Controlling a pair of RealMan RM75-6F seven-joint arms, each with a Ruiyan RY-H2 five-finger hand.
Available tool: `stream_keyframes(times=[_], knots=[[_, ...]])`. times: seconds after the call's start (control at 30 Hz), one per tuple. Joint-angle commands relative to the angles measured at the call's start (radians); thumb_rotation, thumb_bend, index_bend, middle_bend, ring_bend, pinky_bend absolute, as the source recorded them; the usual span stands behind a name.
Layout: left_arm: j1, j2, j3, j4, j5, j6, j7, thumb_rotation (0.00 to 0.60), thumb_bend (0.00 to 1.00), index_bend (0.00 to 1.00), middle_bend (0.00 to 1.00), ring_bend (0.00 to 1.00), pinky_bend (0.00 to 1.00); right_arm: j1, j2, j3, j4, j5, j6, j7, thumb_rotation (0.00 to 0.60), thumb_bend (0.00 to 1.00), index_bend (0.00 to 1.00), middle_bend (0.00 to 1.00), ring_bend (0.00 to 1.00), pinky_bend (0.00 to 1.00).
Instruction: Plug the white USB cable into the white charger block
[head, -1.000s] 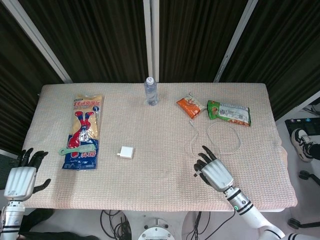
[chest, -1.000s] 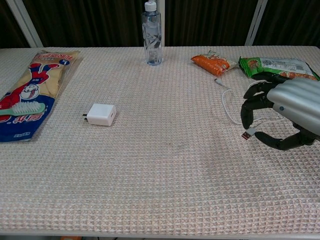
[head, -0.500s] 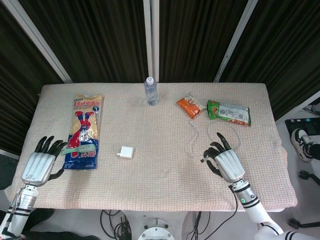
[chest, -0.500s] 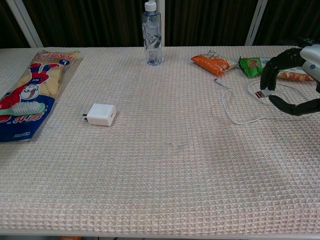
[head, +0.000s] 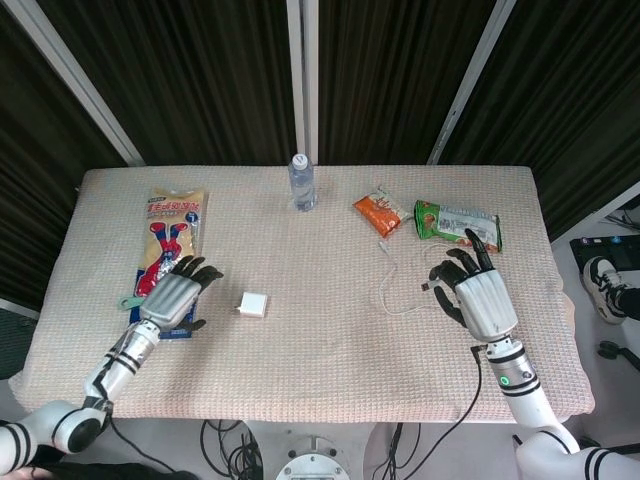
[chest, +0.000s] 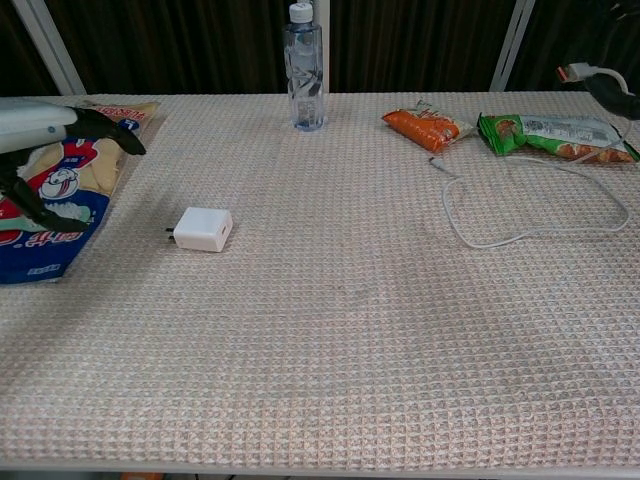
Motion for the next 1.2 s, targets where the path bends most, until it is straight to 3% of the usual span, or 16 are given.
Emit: stream_keyframes(times=[0.03,0.3,0.67,1.2], knots=[[-0.063,-0.077,-0.02,0.068,-0.063,-0.054,0.015,0.6,0.17,0.19,0.15,0.0,0.0,-0.005,0.021,0.01,-0.018,0.009,0.013,-0.005,0.6,0.41,0.59,0.51,0.29,0.0],[-0.112,-0.154,0.006,0.115,-0.091,-0.087,0.036,0.6,0.19,0.2,0.16,0.0,0.0,-0.024,0.027,-0.001,-0.009,0.031,0.02,0.039,0.6,0.41,0.59,0.51,0.29,0.0],[-0.144,-0.237,0.017,0.158,-0.121,-0.031,0.114,0.6,0.24,0.28,0.22,0.05,0.0,-0.045,0.023,-0.009,0.019,0.052,0.034,0.086,0.6,0.4,0.6,0.51,0.29,0.0],[-0.167,-0.257,0.03,0.162,-0.166,-0.033,0.112,0.6,0.28,0.3,0.25,0.06,0.0,-0.061,0.018,-0.014,0.034,0.064,0.041,0.118,0.6,0.4,0.6,0.51,0.29,0.0]])
